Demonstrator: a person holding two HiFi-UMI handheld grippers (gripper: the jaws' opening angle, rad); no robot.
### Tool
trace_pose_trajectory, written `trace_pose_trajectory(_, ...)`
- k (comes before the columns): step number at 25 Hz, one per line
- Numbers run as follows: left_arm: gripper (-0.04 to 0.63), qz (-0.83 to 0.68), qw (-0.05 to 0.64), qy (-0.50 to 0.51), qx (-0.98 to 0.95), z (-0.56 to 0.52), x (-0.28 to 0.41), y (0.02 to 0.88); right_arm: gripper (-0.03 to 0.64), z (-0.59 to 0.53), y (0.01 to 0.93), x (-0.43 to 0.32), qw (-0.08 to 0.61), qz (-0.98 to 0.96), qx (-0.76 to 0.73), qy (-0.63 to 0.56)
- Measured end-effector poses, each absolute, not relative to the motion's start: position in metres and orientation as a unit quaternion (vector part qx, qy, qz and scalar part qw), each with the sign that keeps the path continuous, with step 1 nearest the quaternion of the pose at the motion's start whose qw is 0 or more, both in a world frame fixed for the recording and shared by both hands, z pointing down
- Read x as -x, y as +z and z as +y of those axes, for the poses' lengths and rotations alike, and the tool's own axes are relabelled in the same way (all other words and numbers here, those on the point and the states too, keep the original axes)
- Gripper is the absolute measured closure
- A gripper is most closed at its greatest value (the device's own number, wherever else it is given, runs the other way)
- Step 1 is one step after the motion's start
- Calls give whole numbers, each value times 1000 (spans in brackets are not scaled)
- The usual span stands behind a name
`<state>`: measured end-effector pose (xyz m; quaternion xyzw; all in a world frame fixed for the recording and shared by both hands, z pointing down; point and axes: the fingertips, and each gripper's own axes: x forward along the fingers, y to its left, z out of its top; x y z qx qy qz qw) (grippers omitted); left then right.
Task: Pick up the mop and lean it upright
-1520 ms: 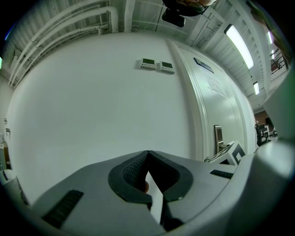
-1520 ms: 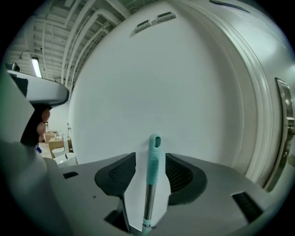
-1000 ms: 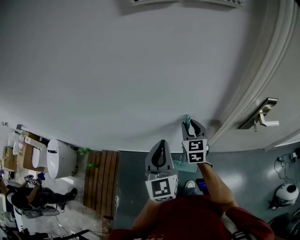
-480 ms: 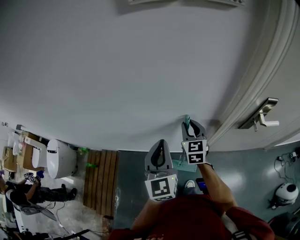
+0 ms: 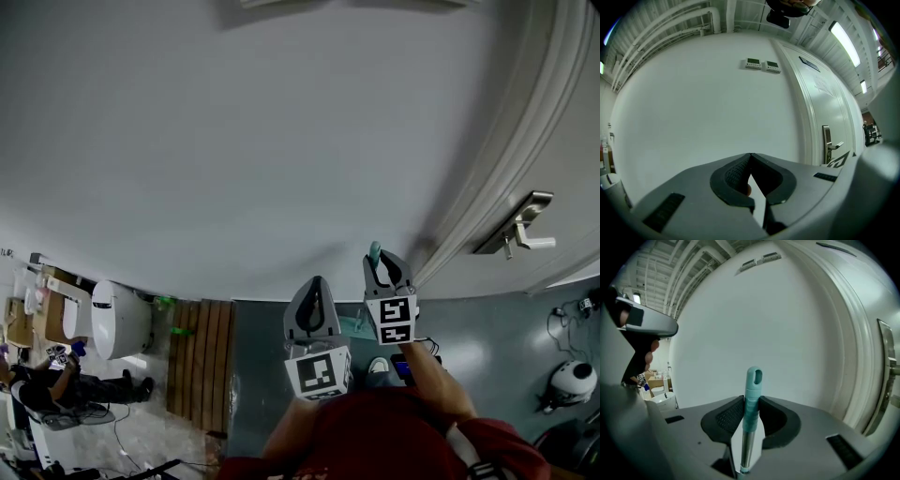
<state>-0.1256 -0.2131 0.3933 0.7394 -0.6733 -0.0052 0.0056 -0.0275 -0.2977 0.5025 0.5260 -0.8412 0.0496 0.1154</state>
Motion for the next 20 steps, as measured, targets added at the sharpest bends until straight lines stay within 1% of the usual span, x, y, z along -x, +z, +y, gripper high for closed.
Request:
trace_pose_trajectory(3, 583, -669, 0, -23, -743, -214, 125, 384, 503, -281, 499, 27, 112, -845, -522, 45)
trace_pose_trajectory(7, 583, -672, -4, -9, -740, -214, 133, 387, 503, -258, 497, 30, 113, -852, -509, 42)
trace_pose_trajectory(11, 583, -674, -3, -22, -738, -215, 133, 384, 503, -236, 496, 28, 115, -857, -501, 38)
trace_pose_trajectory(20, 583, -673, -9, -10, -740, -215, 135, 389, 505, -226, 497, 29, 114, -861, -494, 27)
